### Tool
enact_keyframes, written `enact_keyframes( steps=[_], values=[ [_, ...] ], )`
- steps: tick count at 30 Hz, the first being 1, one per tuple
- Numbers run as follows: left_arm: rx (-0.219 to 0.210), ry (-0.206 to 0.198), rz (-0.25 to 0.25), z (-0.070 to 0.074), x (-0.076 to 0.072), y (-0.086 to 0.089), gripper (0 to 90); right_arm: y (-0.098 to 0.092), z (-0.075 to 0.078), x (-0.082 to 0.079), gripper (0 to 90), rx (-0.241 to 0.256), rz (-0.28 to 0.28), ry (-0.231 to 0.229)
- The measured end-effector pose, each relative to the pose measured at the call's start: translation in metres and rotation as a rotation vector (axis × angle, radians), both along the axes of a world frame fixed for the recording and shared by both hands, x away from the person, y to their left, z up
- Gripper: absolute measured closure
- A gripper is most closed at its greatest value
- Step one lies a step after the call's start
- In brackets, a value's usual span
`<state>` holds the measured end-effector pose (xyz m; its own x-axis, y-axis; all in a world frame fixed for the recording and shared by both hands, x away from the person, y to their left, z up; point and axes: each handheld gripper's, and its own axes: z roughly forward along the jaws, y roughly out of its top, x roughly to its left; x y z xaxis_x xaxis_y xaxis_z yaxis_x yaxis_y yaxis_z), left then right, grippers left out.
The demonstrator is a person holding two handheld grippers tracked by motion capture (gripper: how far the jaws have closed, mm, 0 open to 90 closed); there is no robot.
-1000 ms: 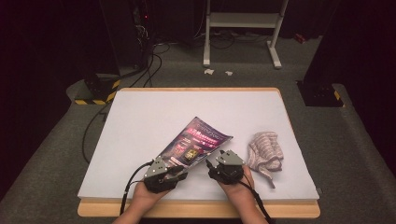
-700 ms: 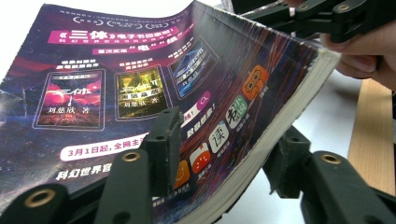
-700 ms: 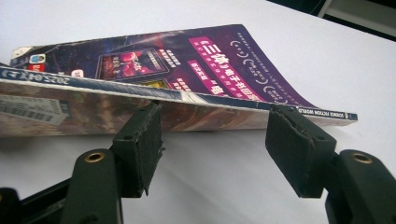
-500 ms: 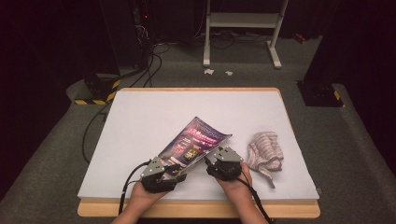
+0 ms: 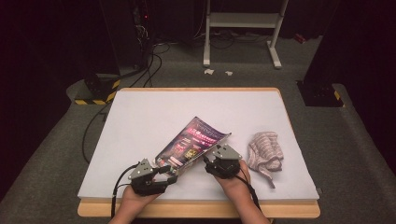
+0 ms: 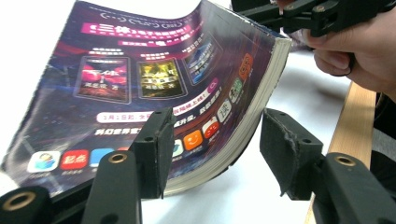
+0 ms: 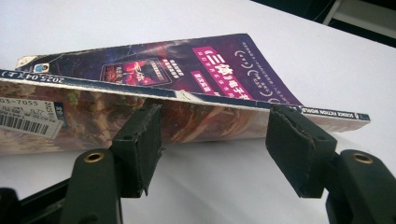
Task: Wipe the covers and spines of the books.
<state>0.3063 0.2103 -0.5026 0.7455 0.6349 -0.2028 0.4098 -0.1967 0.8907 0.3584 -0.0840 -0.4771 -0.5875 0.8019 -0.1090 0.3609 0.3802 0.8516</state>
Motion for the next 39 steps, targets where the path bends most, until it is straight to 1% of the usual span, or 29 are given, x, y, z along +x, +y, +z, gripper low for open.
enact_keyframes(
  steps=[1, 2, 3, 4, 6, 7, 8, 12, 13, 14, 16, 17, 18, 19, 20, 21, 24, 25, 26, 27, 28, 29, 30, 31, 32, 34, 35, 37, 39],
  values=[
    [-0.016, 0.002, 0.015, 0.001, 0.0, 0.006, 45.2, 0.0, 0.0, 0.0, 35.9, 0.0, 0.002, 0.001],
    [-0.016, 0.002, 0.015, 0.001, 0.0, 0.006, 45.2, 0.0, 0.0, 0.0, 35.9, 0.0, 0.002, 0.001],
    [-0.051, 0.005, 0.034, 0.003, 0.001, 0.014, 45.2, 0.001, 0.001, 0.0, 36.0, 0.0, 0.002, 0.0],
    [-0.051, 0.005, 0.034, 0.003, 0.001, 0.014, 45.3, 0.001, 0.001, 0.0, 36.0, 0.0, 0.002, 0.0],
    [-0.068, 0.001, 0.069, 0.005, 0.004, 0.025, 45.7, 0.0, 0.001, 0.0, 36.0, -0.004, 0.003, -0.002],
    [-0.065, 0.002, 0.084, 0.006, 0.005, 0.027, 46.0, 0.0, 0.001, 0.0, 36.0, -0.006, 0.003, -0.002],
    [-0.065, 0.002, 0.084, 0.006, 0.005, 0.027, 46.2, 0.0, 0.001, 0.0, 36.0, -0.006, 0.003, -0.002],
    [-0.035, 0.01, 0.141, 0.006, 0.011, 0.034, 46.4, -0.001, 0.0, -0.001, 35.9, -0.011, 0.003, -0.001],
    [-0.03, 0.015, 0.169, 0.005, 0.014, 0.037, 46.4, -0.002, -0.001, -0.003, 35.8, -0.011, 0.0, 0.003],
    [-0.03, 0.015, 0.169, 0.005, 0.014, 0.037, 46.6, -0.002, -0.001, -0.003, 35.8, -0.011, 0.0, 0.003],
    [-0.017, 0.024, 0.189, 0.004, 0.018, 0.039, 46.6, -0.004, -0.002, -0.004, 36.0, -0.018, -0.005, 0.002],
    [0.018, 0.026, 0.208, 0.004, 0.022, 0.038, 46.6, -0.008, -0.003, -0.005, 36.0, -0.022, -0.013, 0.004],
    [0.018, 0.026, 0.208, 0.004, 0.022, 0.038, 46.6, -0.008, -0.003, -0.005, 36.0, -0.022, -0.013, 0.004],
    [0.043, 0.022, 0.218, 0.004, 0.026, 0.037, 46.6, -0.013, -0.002, -0.006, 36.9, -0.009, -0.031, 0.002],
    [0.043, 0.022, 0.218, 0.004, 0.026, 0.037, 46.6, -0.013, -0.002, -0.006, 36.9, -0.009, -0.031, 0.002],
    [0.05, 0.024, 0.219, 0.003, 0.027, 0.036, 46.6, -0.018, -0.001, -0.007, 37.2, 0.001, -0.046, -0.002],
    [0.085, 0.039, 0.23, 0.002, 0.033, 0.033, 46.6, -0.022, -0.001, -0.008, 37.3, 0.007, -0.056, 0.007],
    [0.113, 0.058, 0.225, 0.0, 0.037, 0.031, 46.5, -0.023, -0.003, -0.009, 37.1, -0.001, -0.055, 0.023],
    [0.113, 0.058, 0.225, 0.0, 0.037, 0.031, 46.5, -0.023, -0.003, -0.009, 37.1, -0.001, -0.055, 0.023],
    [0.126, 0.081, 0.223, -0.003, 0.04, 0.029, 46.5, -0.023, -0.007, -0.009, 36.7, -0.005, -0.05, 0.054],
    [0.126, 0.081, 0.223, -0.003, 0.04, 0.029, 46.5, -0.023, -0.007, -0.009, 36.7, -0.005, -0.05, 0.054],
    [0.148, 0.101, 0.215, -0.005, 0.043, 0.027, 46.5, -0.022, -0.011, -0.009, 36.3, -0.007, -0.045, 0.089],
    [0.148, 0.101, 0.215, -0.005, 0.043, 0.027, 46.5, -0.022, -0.011, -0.009, 36.3, -0.007, -0.045, 0.089],
    [0.16, 0.107, 0.211, -0.006, 0.044, 0.025, 46.5, -0.022, -0.015, -0.008, 36.2, -0.013, -0.037, 0.124],
    [0.169, 0.11, 0.21, -0.007, 0.044, 0.023, 46.5, -0.022, -0.015, -0.008, 36.2, -0.013, -0.037, 0.124],
    [0.189, 0.113, 0.203, -0.008, 0.045, 0.02, 46.4, -0.022, -0.02, -0.006, 35.7, -0.01, -0.03, 0.16],
    [0.206, 0.112, 0.195, -0.008, 0.045, 0.017, 46.5, -0.022, -0.023, -0.004, 35.0, -0.009, -0.027, 0.193],
    [0.206, 0.122, 0.182, -0.009, 0.045, 0.017, 46.6, -0.021, -0.026, -0.002, 34.1, -0.009, -0.024, 0.219],
    [0.196, 0.137, 0.174, -0.009, 0.045, 0.017, 48.0, -0.021, -0.027, -0.001, 33.9, 0.006, -0.023, 0.241]
  ],
)
